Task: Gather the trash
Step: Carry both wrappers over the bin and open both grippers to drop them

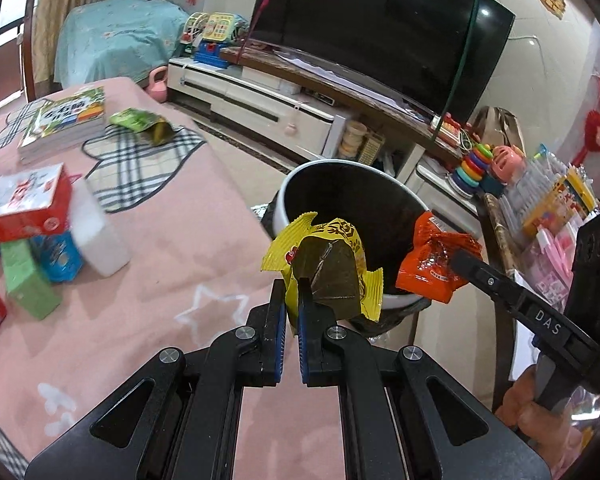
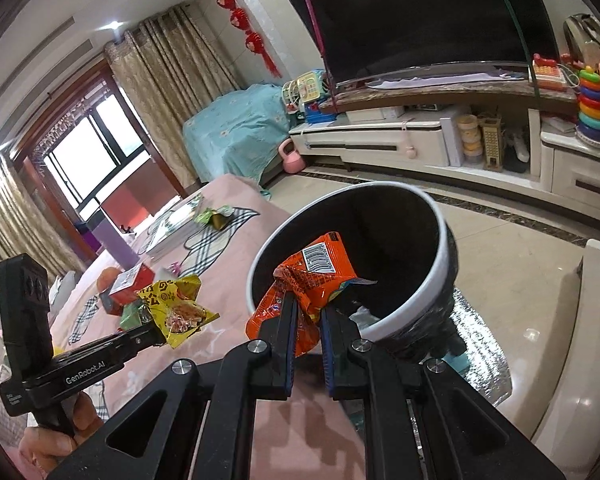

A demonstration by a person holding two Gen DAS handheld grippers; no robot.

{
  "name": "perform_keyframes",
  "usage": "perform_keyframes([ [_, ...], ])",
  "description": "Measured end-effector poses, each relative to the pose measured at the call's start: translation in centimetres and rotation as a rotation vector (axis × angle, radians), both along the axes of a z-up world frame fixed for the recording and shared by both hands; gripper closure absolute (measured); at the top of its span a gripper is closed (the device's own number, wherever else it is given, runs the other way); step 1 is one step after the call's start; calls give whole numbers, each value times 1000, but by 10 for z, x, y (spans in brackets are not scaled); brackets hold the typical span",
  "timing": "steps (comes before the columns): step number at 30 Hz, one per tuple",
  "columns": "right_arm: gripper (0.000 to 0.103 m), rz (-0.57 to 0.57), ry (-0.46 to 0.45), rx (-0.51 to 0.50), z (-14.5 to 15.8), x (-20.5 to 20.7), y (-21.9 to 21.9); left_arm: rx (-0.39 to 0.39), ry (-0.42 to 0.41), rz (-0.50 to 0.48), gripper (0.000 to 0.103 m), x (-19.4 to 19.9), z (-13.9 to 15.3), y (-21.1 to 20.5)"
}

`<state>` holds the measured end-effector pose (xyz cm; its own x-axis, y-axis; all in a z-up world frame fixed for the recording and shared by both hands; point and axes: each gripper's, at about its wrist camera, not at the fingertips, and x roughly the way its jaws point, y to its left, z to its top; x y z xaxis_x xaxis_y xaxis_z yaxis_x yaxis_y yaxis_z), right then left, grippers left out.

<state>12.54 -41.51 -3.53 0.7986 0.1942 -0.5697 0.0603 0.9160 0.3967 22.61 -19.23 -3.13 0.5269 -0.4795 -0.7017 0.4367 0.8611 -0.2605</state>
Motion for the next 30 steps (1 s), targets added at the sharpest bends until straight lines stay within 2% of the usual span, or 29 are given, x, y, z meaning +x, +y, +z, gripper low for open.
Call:
perform_keyframes([
  [15, 92, -30, 33, -34, -5, 24, -26, 49, 11, -38, 98, 31, -5, -48],
  [26, 91, -37, 55, -48, -8, 39, -34, 74, 34, -42, 98, 43, -16, -59],
  [29, 87, -33, 68, -43, -10, 42, -36, 71, 44, -35, 95, 44, -19, -59],
  [30, 85, -34, 72, -38, -10, 44, -38, 65, 53, -36, 88, 45, -19, -59],
])
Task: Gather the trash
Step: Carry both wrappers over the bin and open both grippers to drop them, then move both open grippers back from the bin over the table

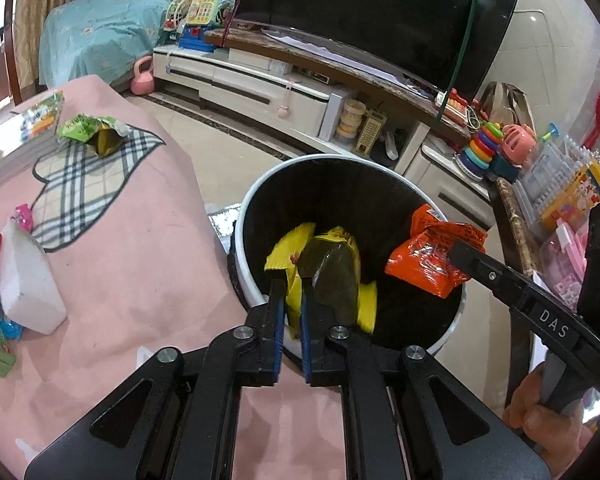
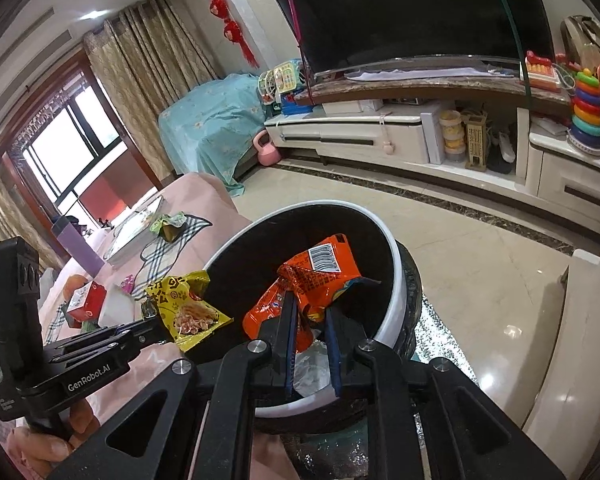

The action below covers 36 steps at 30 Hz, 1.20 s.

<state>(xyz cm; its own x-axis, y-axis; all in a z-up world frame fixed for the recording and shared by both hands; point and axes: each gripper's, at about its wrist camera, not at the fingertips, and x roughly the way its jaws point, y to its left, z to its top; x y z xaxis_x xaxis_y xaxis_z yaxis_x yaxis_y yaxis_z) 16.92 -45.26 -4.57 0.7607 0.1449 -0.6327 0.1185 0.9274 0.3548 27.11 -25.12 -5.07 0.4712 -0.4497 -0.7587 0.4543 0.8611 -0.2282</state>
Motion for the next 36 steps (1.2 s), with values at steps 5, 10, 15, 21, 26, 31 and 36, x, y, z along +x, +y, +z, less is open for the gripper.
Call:
perform_keyframes([
  [5, 70, -11, -2, 10, 1, -2, -2, -5, -16, 16, 65, -3, 1, 5],
  [10, 56, -8, -2, 18, 2, -3, -2, -12, -9, 38, 65, -8, -1, 21],
  [15, 26, 9, -21, 48, 3, -9, 7, 5, -16, 76, 52, -22, -8, 47],
  [21, 14, 43, -52, 62, 6, -20, 33, 5, -33, 139, 51, -45, -10, 88],
  [26, 12, 78, -67, 67, 8, -27, 57, 9, -49, 187, 51, -61, -10, 123],
  [31, 12, 125, -63, 68, 7, -31, 85, 4, -74, 248, 51, -73, -8, 157],
  [36, 12, 170, -57, 66, 4, -30, 112, 6, -85, 298, 49, -85, -9, 188],
])
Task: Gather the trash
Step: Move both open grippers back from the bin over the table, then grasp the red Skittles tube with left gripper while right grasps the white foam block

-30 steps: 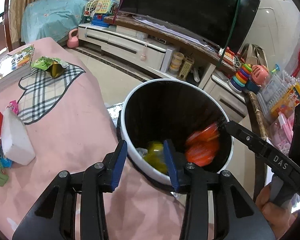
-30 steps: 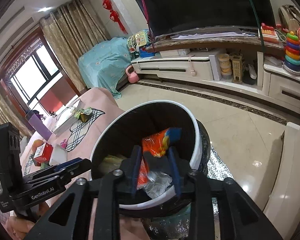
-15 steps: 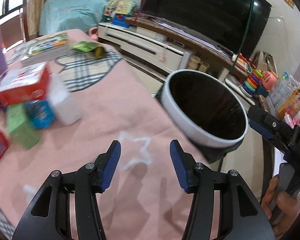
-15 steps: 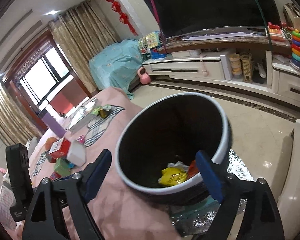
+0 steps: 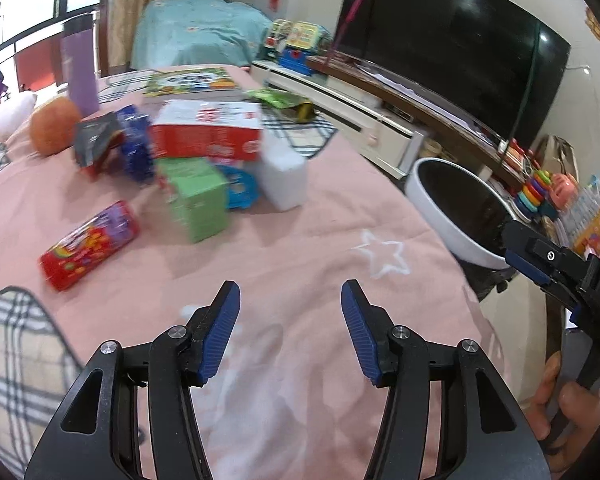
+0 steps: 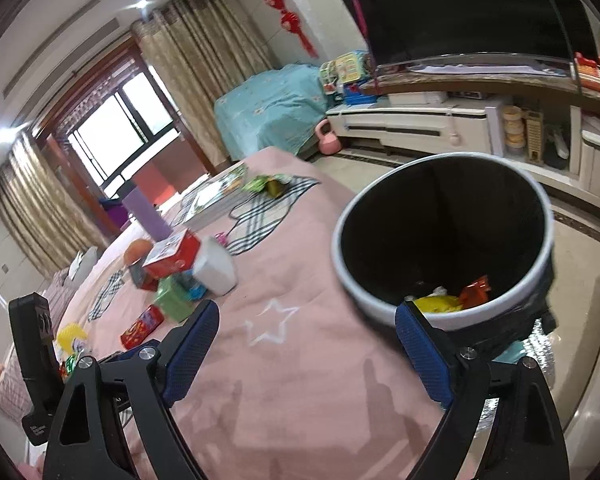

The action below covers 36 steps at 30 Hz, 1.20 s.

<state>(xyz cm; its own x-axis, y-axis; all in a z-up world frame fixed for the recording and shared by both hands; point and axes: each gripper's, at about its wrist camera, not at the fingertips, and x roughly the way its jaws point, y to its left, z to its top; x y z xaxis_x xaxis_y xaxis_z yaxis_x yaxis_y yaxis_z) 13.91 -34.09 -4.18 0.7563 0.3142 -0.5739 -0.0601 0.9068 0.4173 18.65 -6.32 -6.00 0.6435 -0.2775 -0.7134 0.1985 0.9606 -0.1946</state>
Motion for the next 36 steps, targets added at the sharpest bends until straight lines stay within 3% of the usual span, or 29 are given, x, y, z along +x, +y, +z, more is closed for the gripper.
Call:
perform_keyframes([
  [18, 12, 142, 19, -84, -9, 9, 84, -12, -5, 132, 49, -13, -6, 86],
  [36, 13, 251, 31, -130, -20, 33, 146, 89, -6, 146, 39, 15, -5, 137],
])
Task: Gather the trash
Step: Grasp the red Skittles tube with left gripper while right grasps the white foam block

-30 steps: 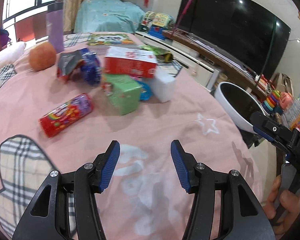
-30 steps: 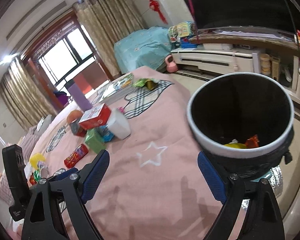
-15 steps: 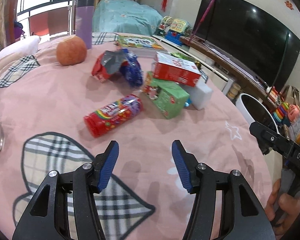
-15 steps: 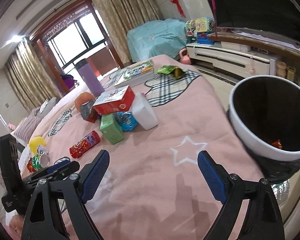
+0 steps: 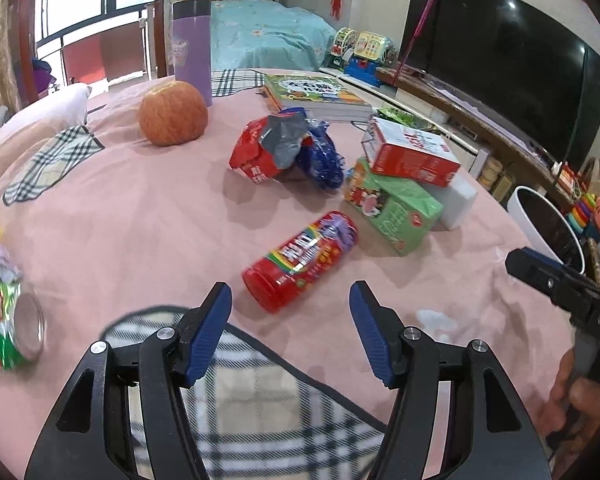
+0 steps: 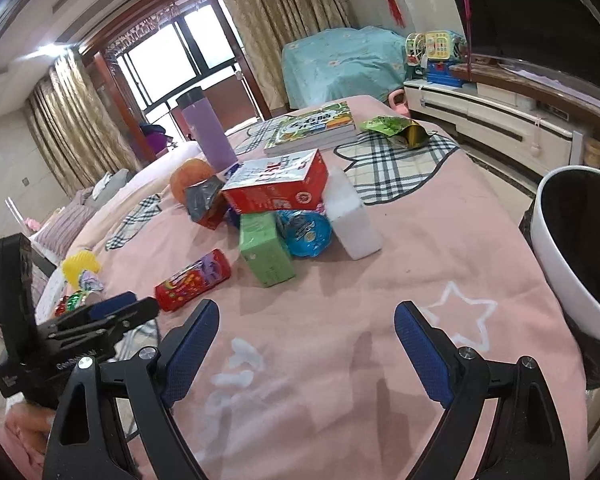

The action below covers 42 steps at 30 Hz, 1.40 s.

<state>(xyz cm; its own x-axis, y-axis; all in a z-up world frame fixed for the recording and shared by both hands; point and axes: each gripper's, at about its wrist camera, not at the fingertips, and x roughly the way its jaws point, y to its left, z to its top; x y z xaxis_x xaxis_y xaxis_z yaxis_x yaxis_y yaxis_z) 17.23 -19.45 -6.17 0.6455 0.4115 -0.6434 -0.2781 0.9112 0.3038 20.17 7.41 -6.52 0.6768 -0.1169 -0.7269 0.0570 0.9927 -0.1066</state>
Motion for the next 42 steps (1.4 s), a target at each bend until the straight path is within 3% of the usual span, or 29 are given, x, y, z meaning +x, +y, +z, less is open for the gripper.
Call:
perform_keyframes([
  [5, 17, -26, 7, -26, -4, 21, -5, 41, 25, -35, 37, 17, -8, 5],
  [10, 29, -27, 17, -63, -9, 47, -6, 71, 58, -69, 37, 34, -18, 4],
  [17, 42, -8, 37, -102, -19, 81, 0, 68, 86, -112, 37, 46, -27, -6],
  [20, 52, 2, 54, -111, -24, 88, 4, 74, 93, -126, 38, 51, -31, -13],
  [22, 69, 12, 59, -114, -26, 91, 6, 76, 90, -139, 45, 51, -31, -16],
  [24, 69, 20, 61, -123, -26, 92, 7, 70, 87, -157, 54, 49, -30, -21],
  [29, 71, 12, 52, -103, -23, 80, 0, 64, 83, -188, 65, 36, -28, -35],
  [42, 72, -73, 38, -47, -11, 20, -48, -71, 53, -220, 68, -10, -9, -75],
])
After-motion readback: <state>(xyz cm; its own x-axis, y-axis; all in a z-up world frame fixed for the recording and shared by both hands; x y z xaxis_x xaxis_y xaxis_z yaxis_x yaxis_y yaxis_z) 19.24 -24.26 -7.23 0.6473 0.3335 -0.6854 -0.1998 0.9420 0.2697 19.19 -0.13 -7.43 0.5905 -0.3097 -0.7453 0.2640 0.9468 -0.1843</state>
